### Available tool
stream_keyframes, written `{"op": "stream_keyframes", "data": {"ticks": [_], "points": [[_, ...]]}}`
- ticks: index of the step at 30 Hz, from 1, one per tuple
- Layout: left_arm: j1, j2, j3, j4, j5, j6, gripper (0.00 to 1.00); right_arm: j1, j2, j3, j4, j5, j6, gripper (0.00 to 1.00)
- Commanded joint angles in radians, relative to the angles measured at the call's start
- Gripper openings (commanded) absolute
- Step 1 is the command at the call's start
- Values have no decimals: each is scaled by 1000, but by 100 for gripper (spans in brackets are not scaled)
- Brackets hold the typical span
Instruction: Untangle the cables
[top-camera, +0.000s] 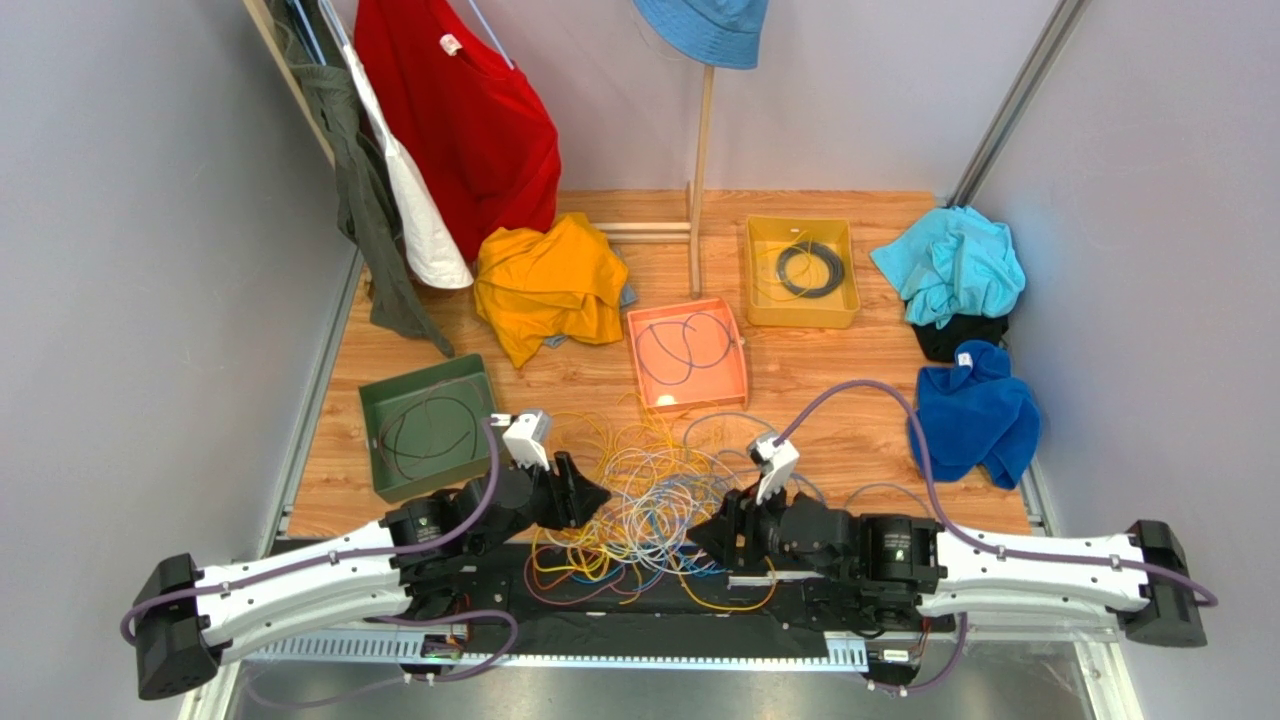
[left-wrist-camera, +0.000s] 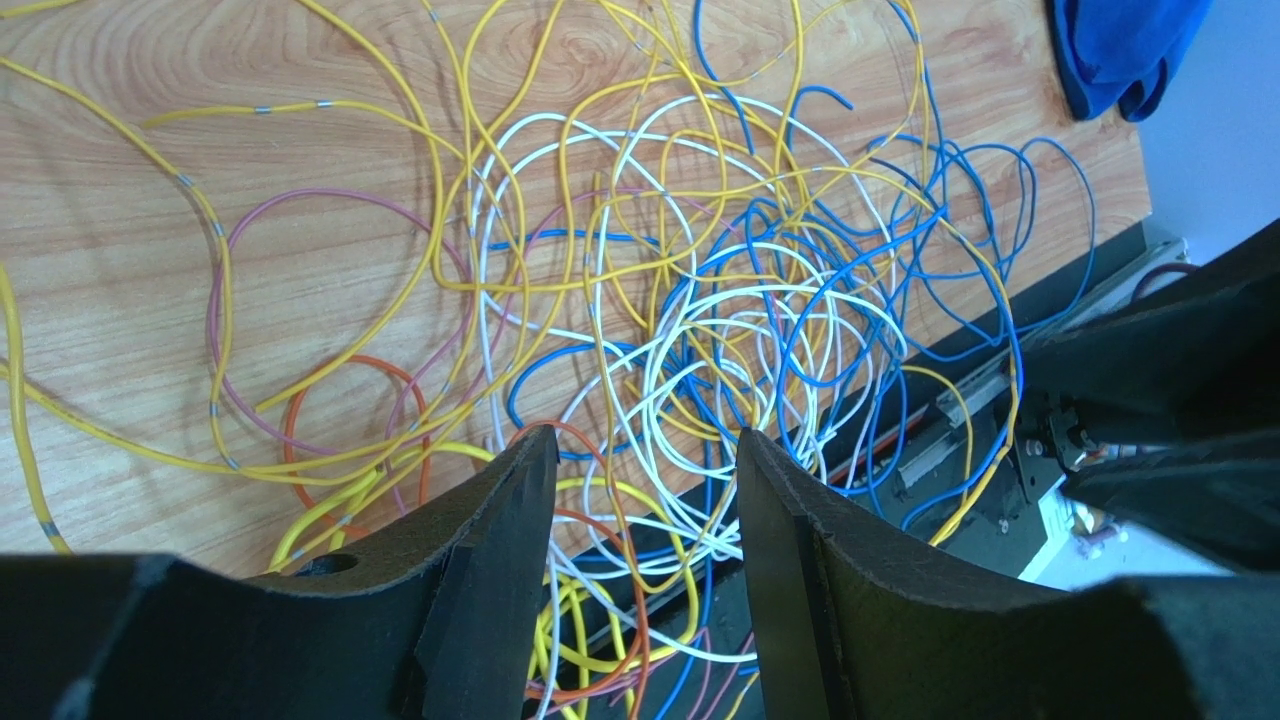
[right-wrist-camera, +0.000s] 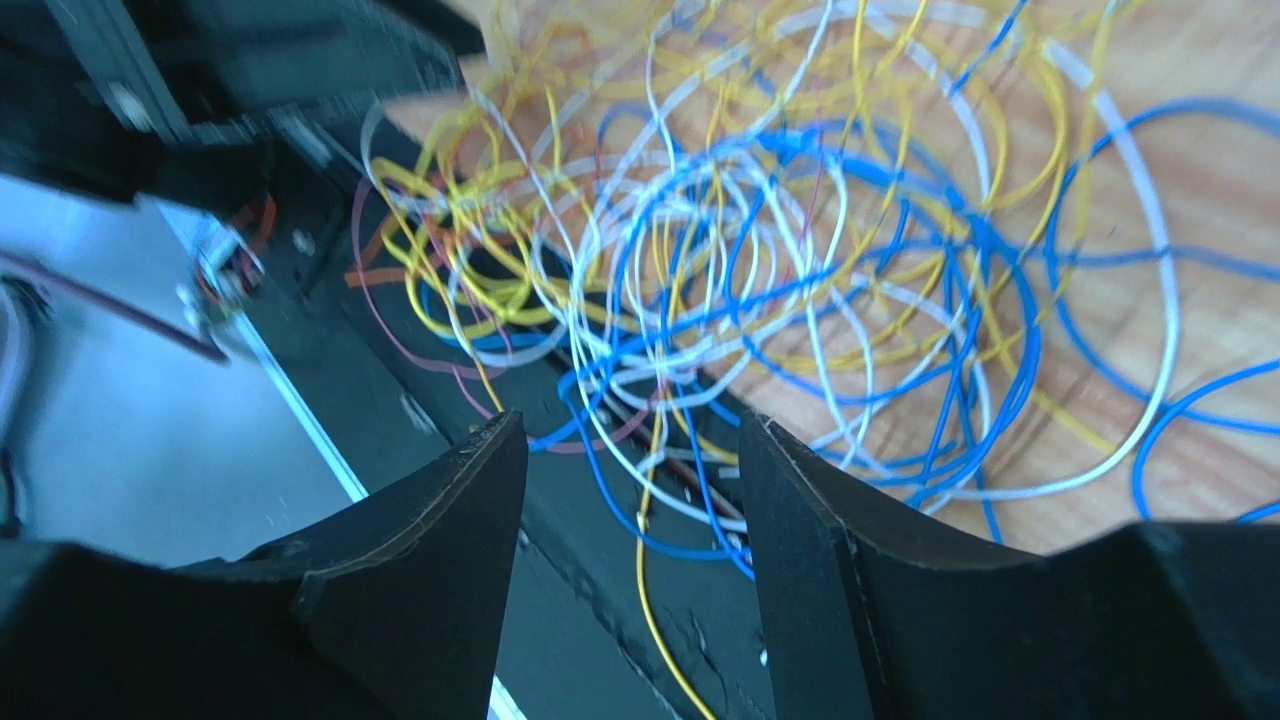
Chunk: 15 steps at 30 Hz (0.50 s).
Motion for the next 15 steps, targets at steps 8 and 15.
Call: {"op": "stream_keyframes", "data": {"ticks": [8, 15], "points": [[-3, -19, 41, -15, -8, -9, 56, 81, 244, -14, 288, 92, 55, 58], [-3, -65, 29, -41, -10, -12, 56, 81, 460, 46, 411, 81, 26, 57]]}}
